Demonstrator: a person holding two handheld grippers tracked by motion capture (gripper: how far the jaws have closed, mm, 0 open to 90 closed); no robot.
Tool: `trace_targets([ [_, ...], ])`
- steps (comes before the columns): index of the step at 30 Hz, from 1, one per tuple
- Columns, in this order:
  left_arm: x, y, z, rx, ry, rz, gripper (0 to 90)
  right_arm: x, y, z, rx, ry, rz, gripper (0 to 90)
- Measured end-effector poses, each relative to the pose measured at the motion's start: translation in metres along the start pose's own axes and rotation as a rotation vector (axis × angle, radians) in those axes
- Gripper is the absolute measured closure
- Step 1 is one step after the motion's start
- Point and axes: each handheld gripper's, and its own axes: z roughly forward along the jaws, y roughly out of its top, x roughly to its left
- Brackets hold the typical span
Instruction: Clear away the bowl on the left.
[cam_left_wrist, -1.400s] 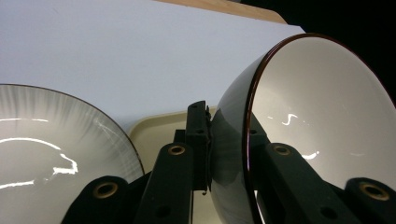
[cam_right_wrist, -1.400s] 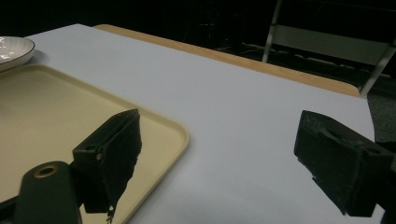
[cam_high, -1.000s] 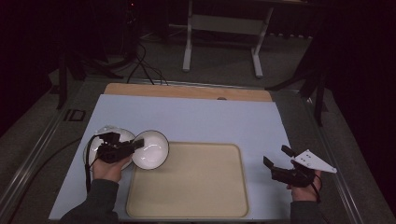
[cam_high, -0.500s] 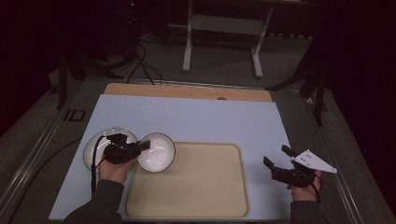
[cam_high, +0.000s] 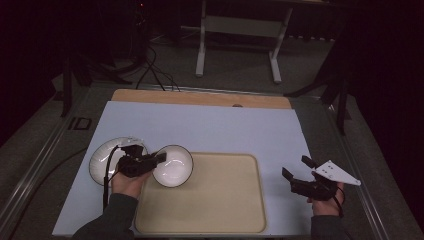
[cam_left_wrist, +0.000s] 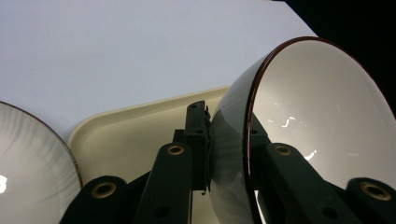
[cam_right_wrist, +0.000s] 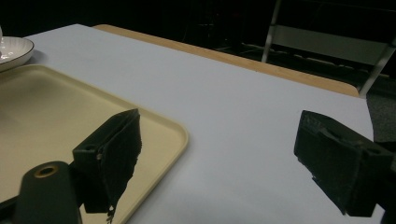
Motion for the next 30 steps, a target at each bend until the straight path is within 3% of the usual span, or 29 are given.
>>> trace_targets([
  [30,-0.021,-0.006,0.021,0.055,-0.019,0.050,79.6,0.000,0.000,0.000,-0.003,0.003,0.000,14.6],
])
